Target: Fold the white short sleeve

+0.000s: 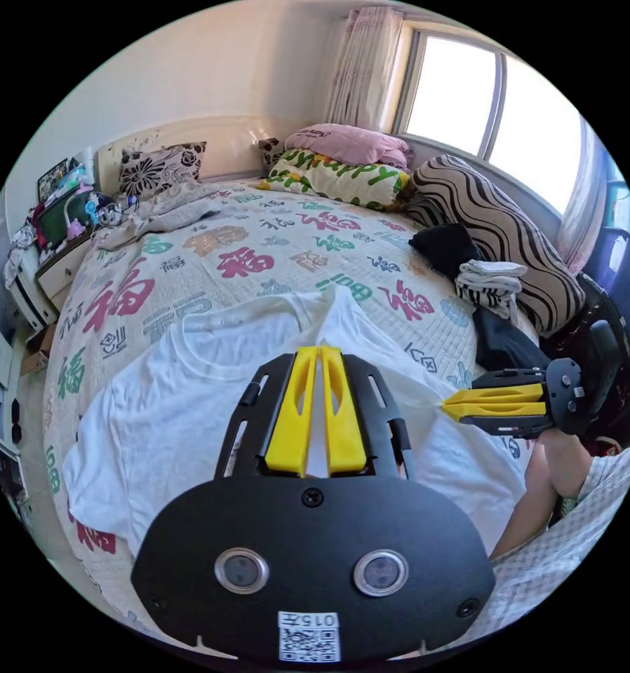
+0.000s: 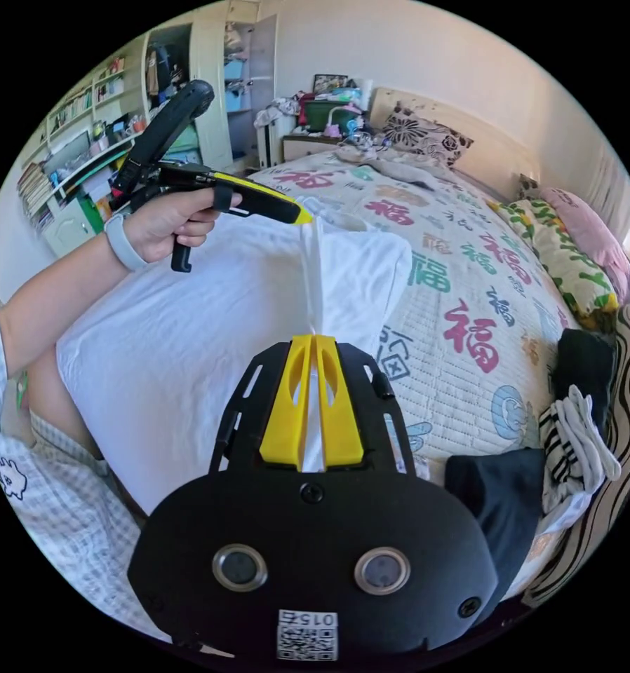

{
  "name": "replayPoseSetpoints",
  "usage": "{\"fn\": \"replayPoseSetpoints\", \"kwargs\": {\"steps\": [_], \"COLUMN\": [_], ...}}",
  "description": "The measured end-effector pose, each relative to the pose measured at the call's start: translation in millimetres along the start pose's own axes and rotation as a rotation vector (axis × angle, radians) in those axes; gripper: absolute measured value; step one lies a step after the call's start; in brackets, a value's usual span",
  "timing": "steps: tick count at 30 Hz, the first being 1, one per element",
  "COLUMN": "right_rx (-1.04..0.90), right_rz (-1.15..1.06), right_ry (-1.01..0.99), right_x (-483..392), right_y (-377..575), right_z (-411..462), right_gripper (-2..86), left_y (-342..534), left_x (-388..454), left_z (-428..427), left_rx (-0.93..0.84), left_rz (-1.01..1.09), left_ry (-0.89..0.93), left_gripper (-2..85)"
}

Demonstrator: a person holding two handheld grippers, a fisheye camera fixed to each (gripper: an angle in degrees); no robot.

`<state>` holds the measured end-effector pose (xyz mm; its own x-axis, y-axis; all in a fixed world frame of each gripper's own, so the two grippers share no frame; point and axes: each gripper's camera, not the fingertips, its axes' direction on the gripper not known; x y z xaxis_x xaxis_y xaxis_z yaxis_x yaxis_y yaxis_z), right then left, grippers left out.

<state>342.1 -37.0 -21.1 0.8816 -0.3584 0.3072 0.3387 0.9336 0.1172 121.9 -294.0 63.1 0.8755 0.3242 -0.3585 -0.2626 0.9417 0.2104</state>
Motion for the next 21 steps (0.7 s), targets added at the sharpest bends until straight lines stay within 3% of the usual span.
{"fn": "replayPoseSetpoints", "kwargs": {"steps": [5,11,17,21], "right_rx": [-0.057,-0.018,0.019,-0.093], "right_rz": [-0.037,0.029,0.034,0.052], "right_ry": [-0.124,-0.059,-0.009,0.005], "right_x": [3.3,14.4,5.4,8.4], "right_y": [-1.5,-19.6,-30.1,-38.2], "right_z": [11.0,11.1,8.4,40.3], "right_gripper": [5.8,7.9,7.8,7.8], "left_y": [31.9,9.8,-15.0,-17.0], "left_x": [-18.1,-21.5,-3.0,-11.1], "left_z": [16.7,1.8,64.6,70.0], "left_rx": [-0.126,-0.042,-0.209,-0.209], "left_rz": [0.034,0.037,0.124,0.119], "left_ry": [-0.095,0.052,0.026,0.035], "left_gripper": [1.5,5.7,5.3,4.6]}}
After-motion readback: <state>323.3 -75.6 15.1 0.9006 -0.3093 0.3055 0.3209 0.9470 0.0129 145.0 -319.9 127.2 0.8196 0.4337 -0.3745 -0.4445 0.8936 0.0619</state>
